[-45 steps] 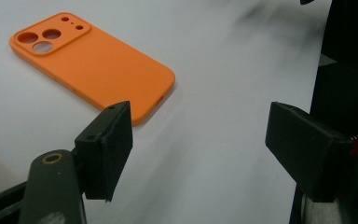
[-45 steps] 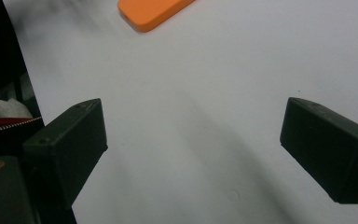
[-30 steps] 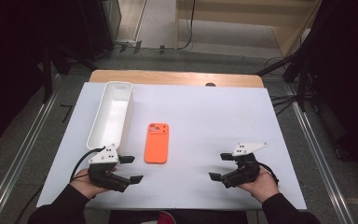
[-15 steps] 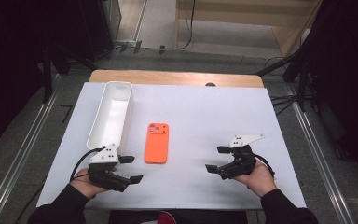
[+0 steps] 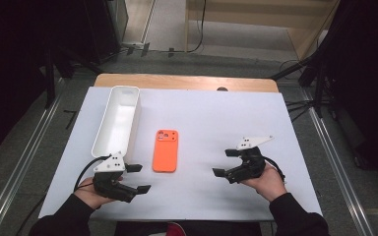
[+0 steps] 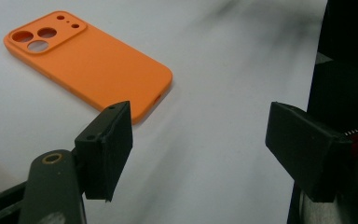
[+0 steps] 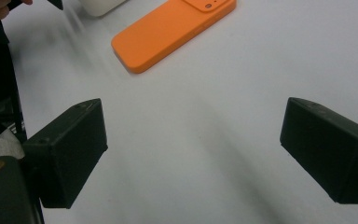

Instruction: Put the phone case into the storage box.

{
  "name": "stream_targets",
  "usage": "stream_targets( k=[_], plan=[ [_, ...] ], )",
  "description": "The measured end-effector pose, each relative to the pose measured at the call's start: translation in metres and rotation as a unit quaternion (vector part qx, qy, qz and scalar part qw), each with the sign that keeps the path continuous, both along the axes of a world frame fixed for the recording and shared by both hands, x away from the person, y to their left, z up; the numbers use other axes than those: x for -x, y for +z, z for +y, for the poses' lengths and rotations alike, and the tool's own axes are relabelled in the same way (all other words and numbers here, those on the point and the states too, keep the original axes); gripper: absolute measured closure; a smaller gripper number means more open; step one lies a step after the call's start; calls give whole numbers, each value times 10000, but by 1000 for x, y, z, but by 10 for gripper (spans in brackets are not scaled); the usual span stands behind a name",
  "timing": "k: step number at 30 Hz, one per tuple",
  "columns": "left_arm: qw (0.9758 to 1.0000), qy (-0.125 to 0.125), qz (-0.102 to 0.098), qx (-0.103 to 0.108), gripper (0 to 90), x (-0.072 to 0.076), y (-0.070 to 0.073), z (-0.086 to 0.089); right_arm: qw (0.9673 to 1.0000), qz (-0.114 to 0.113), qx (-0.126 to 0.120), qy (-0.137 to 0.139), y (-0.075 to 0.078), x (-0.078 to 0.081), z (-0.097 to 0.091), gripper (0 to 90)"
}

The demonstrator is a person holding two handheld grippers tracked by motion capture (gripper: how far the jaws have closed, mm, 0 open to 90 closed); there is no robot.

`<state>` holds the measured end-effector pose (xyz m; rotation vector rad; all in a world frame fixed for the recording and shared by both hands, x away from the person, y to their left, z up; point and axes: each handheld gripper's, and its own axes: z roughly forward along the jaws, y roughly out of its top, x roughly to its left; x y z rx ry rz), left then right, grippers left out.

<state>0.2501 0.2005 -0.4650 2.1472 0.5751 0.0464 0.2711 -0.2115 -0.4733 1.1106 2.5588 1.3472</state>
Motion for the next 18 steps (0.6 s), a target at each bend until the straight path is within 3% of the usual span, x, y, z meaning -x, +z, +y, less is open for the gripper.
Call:
stream_targets(
  k=[18],
  plan=[
    [10000, -64, 3, -30, 235, 0, 0, 0, 9999, -71, -21, 140, 9, -16, 20, 62]
  ],
)
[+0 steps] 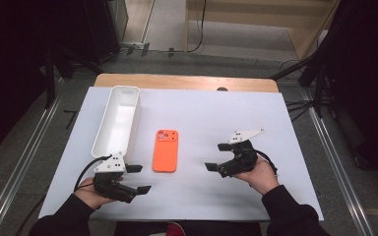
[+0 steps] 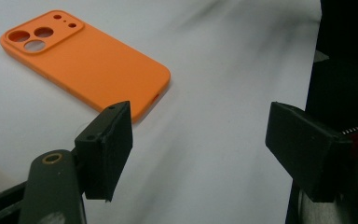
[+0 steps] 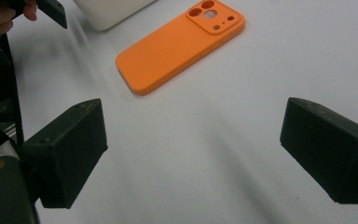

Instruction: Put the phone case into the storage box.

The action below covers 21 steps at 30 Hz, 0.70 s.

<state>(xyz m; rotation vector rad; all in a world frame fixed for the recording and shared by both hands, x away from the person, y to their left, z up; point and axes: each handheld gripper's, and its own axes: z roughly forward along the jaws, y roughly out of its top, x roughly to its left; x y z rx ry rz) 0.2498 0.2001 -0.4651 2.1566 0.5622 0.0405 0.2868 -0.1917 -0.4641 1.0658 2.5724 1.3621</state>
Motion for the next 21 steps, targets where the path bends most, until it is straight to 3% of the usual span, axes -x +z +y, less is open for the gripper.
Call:
stream_targets(
  k=[21],
  plan=[
    [10000, -39, -8, -28, 234, 1, 0, 0, 9998, -49, 12, 168, 11, -23, 31, 62]
  ],
)
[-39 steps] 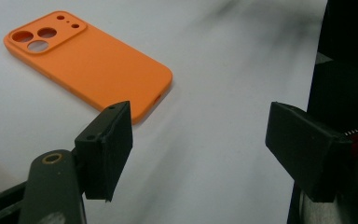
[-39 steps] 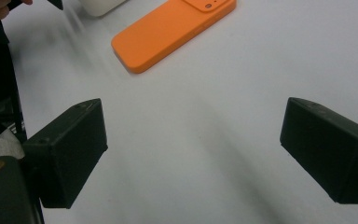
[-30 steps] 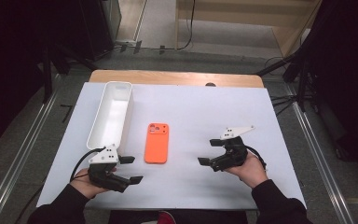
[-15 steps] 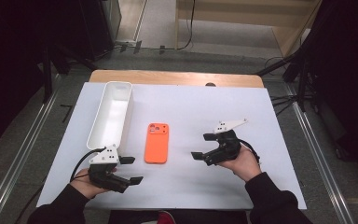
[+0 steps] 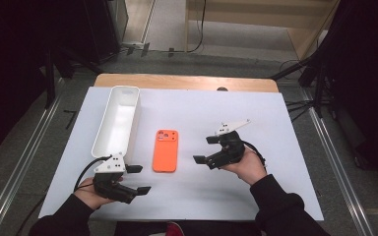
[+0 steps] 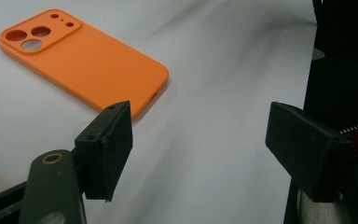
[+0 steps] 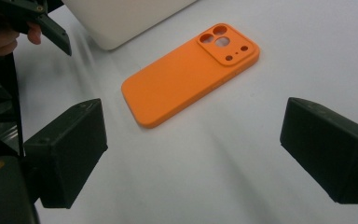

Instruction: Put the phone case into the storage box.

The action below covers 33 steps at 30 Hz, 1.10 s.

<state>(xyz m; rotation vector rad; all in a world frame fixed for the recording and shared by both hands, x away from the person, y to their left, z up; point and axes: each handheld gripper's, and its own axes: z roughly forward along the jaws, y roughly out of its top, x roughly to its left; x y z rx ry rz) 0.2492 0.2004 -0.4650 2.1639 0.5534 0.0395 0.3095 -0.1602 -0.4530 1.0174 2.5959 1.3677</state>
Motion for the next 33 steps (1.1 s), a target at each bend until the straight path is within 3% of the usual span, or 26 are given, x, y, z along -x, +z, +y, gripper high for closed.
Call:
stream_targets(
  k=[30, 31, 33],
  plan=[
    [10000, 10, 50, 32, 234, -1, -2, 1, 9995, -99, 43, 301, 8, -32, 52, 66],
    [10000, -6, 43, 21, 234, -1, -2, 1, 9995, -166, 67, 274, 9, -34, 58, 178],
    [10000, 1, 42, 44, 234, -1, -2, 1, 9996, -142, 115, 222, 10, -37, 62, 181]
  ],
)
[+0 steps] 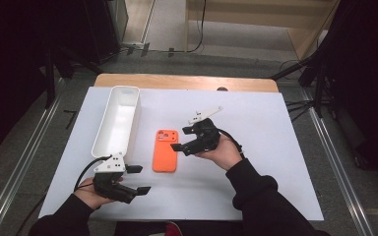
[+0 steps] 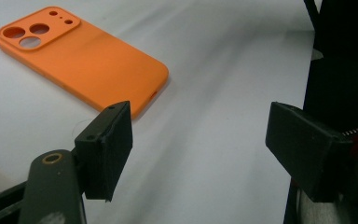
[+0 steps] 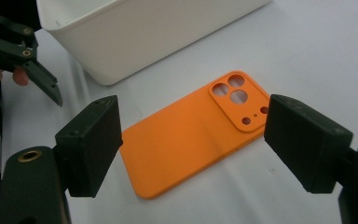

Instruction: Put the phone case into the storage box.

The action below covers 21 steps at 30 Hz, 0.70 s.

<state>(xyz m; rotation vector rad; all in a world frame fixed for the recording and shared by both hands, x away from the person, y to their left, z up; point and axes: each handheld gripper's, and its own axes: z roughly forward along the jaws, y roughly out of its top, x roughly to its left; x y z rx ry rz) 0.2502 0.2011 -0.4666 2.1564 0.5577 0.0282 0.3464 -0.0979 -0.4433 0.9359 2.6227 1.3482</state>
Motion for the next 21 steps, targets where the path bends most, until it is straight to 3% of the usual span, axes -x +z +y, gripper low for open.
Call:
stream_targets(
  k=[9, 21],
  plan=[
    [10000, 1, -10, -1, 234, 0, 0, 0, 9998, 63, -85, 139, -1, -10, 15, 186],
    [10000, 10, -11, -15, 234, 0, 0, 1, 9996, 118, -24, 264, 0, -20, 30, 233]
  ],
)
